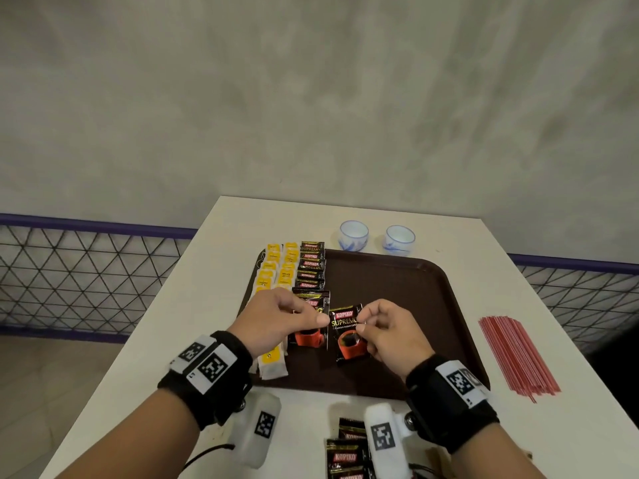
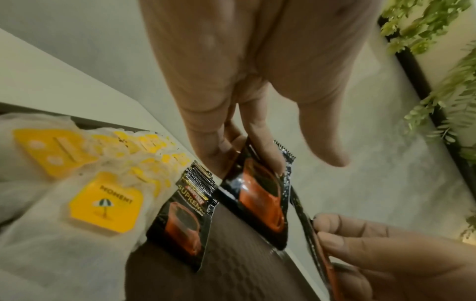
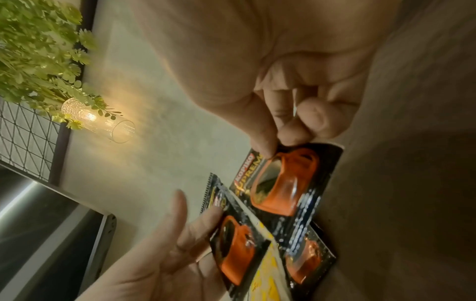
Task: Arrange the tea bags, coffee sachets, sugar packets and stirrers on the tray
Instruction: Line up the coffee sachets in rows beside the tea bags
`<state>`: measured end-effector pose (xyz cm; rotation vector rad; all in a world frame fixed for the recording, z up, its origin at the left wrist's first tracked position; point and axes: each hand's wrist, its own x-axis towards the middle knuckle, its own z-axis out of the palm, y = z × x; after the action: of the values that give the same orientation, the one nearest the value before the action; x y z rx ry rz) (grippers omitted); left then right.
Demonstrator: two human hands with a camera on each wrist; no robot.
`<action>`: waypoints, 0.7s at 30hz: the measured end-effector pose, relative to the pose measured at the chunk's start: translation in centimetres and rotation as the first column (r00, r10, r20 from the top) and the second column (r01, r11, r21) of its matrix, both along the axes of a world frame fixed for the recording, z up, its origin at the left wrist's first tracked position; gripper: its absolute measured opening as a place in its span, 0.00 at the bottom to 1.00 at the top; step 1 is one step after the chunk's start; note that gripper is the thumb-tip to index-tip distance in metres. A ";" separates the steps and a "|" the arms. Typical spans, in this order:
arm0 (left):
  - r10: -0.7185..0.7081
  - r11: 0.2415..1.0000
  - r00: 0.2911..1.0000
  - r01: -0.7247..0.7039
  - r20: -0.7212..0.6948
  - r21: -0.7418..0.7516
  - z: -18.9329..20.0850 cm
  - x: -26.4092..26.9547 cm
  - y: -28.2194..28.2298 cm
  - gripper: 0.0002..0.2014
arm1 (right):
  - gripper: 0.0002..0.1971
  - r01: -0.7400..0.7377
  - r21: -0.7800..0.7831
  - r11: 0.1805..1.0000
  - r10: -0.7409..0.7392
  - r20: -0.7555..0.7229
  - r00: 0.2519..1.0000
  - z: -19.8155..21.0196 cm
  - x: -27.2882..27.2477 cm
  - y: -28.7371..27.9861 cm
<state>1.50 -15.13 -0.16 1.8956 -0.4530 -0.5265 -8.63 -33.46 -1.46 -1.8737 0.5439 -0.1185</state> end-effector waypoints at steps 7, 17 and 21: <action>-0.087 0.972 0.970 0.033 0.227 0.231 -1.2 0.7 -1.5 0.17 | 0.17 0.068 0.039 0.997 -0.065 -0.068 0.996 -1.2 0.2 -0.5; -0.254 0.840 0.855 -0.037 0.452 0.542 -3.0 1.4 -2.8 0.27 | 0.15 -0.032 -0.087 0.996 0.014 -0.204 0.979 -2.5 1.9 1.9; -0.344 0.750 0.821 -0.051 0.455 0.659 -2.7 2.1 -2.8 0.32 | 0.16 -0.036 -0.170 0.985 -0.002 -0.220 0.975 -3.0 3.0 2.9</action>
<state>3.64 -17.94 -2.83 2.7298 -0.9064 -0.2252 -5.67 -30.56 -4.45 -2.0754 0.6870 0.0562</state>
